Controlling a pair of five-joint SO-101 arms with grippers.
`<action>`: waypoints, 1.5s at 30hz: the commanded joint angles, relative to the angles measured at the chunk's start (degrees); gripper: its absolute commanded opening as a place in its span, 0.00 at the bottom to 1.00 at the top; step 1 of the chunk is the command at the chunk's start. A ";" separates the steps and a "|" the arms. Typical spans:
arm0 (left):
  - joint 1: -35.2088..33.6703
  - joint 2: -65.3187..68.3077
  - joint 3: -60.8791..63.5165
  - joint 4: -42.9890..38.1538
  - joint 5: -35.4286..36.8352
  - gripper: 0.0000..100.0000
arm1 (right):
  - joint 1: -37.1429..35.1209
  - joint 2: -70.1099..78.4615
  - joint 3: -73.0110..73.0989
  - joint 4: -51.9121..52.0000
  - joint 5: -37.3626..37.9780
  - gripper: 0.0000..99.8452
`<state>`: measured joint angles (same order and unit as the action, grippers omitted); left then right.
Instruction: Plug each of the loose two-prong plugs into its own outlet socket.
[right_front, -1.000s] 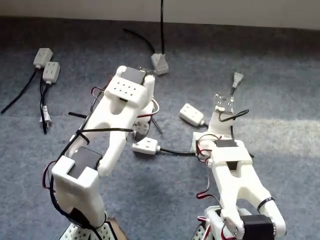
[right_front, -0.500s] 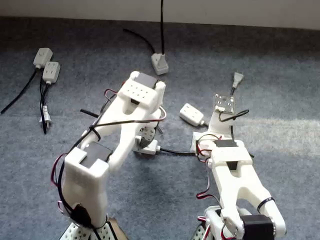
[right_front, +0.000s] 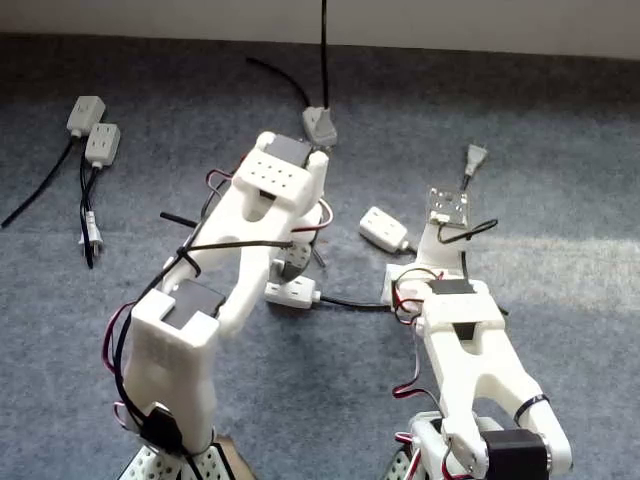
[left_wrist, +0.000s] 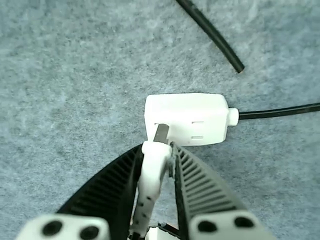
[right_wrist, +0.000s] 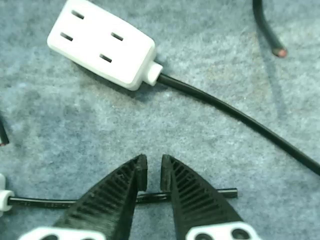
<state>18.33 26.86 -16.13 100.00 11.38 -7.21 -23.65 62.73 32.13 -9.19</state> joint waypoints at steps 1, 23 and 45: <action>-1.10 -2.24 -1.98 0.79 0.70 0.01 | -0.48 -1.89 -0.22 -0.92 0.79 0.06; -0.75 -2.24 2.51 0.44 0.70 0.01 | -0.48 -1.89 -0.22 -0.92 0.79 0.06; -1.27 10.59 -0.22 -0.26 0.79 0.01 | -0.48 -1.89 -0.22 -0.92 0.79 0.06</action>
<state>17.98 34.42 -15.16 99.30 11.56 -7.21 -23.65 62.73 32.13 -9.19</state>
